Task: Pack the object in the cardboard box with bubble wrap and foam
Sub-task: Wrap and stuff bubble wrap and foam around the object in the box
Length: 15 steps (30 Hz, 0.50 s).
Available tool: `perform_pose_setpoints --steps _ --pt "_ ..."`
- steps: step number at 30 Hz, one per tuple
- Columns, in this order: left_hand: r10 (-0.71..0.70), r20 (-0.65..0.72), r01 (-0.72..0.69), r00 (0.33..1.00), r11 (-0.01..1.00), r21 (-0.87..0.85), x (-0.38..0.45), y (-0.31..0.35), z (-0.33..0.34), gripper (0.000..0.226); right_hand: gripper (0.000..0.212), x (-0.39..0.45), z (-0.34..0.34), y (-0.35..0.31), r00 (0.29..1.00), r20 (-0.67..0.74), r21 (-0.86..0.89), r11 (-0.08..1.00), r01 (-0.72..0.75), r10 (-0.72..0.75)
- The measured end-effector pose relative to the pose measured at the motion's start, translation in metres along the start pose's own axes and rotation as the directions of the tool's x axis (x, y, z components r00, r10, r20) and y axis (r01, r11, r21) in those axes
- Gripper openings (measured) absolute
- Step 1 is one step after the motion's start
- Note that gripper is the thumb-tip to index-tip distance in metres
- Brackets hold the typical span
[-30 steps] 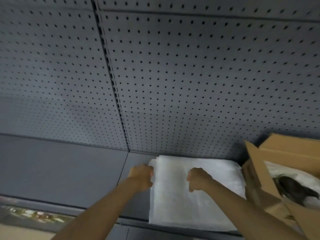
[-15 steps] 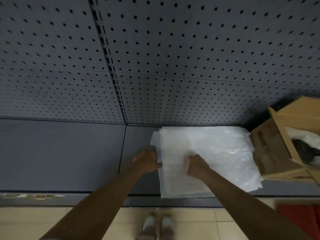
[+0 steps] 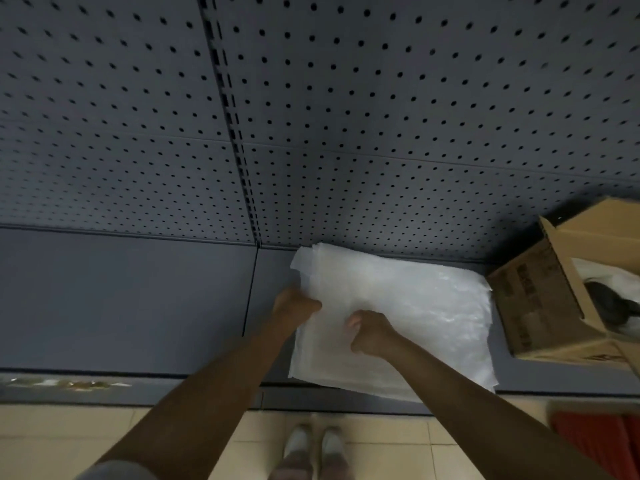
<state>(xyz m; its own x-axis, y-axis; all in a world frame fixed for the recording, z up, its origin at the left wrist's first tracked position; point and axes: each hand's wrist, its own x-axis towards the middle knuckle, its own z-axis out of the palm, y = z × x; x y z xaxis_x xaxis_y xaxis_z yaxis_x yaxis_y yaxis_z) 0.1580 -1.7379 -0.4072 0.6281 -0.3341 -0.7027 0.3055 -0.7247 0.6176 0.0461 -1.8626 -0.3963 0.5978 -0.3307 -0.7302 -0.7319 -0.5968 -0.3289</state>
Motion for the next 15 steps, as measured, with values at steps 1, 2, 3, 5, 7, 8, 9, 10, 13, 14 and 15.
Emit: perform_pose_setpoints --steps 1,2,3,5,7,8,9,10,13,14,15 --pt "0.007 0.009 -0.008 1.000 1.000 0.013 -0.005 0.000 -0.011 0.011 0.058 -0.001 -0.001 -0.002 1.000 0.010 0.002 1.000 0.021 -0.021" --pt "0.025 0.006 -0.025 1.000 1.000 0.005 -0.006 -0.001 -0.023 0.036 0.059 -0.003 -0.002 -0.005 0.999 0.017 -0.001 0.999 0.042 -0.042" --pt "0.045 -0.008 -0.045 0.999 0.999 0.017 -0.012 0.001 -0.036 0.058 0.059 -0.003 -0.004 -0.007 0.998 0.021 0.000 0.998 0.057 -0.057" --pt "0.090 -0.052 -0.089 0.995 0.996 0.024 -0.031 0.010 -0.061 0.056 0.058 -0.006 -0.007 -0.009 0.996 0.029 -0.023 0.996 0.083 -0.082" --pt "0.125 -0.094 -0.119 0.988 0.991 0.061 -0.047 0.019 -0.077 0.040 0.059 -0.010 -0.012 -0.009 0.995 0.024 -0.052 0.994 0.097 -0.096" --pt "0.163 -0.098 -0.155 0.982 0.984 0.088 -0.057 0.027 -0.082 0.035 0.059 -0.012 -0.015 -0.007 0.995 0.014 -0.066 0.993 0.098 -0.097" --pt "0.204 -0.099 -0.193 0.974 0.975 0.114 -0.065 0.035 -0.084 0.031 0.059 -0.014 -0.019 -0.003 0.996 -0.002 -0.078 0.993 0.093 -0.093" --pt "0.241 -0.098 -0.227 0.966 0.965 0.130 -0.073 0.043 -0.084 0.026 0.058 -0.017 -0.024 0.001 0.996 -0.017 -0.091 0.993 0.081 -0.083" --pt "0.329 -0.077 -0.297 0.941 0.915 0.274 -0.089 0.064 -0.069 0.013 0.056 -0.025 -0.041 0.020 0.998 -0.049 -0.086 0.996 0.025 -0.030" --pt "0.357 -0.068 -0.316 0.932 0.888 0.334 -0.091 0.068 -0.059 0.012 0.055 -0.027 -0.047 0.028 0.998 -0.060 -0.087 0.996 0.007 -0.012" --pt "0.381 -0.053 -0.336 0.923 0.865 0.372 -0.090 0.072 -0.048 0.011 0.054 -0.029 -0.052 0.038 0.997 -0.077 -0.086 0.996 -0.005 -0.002"
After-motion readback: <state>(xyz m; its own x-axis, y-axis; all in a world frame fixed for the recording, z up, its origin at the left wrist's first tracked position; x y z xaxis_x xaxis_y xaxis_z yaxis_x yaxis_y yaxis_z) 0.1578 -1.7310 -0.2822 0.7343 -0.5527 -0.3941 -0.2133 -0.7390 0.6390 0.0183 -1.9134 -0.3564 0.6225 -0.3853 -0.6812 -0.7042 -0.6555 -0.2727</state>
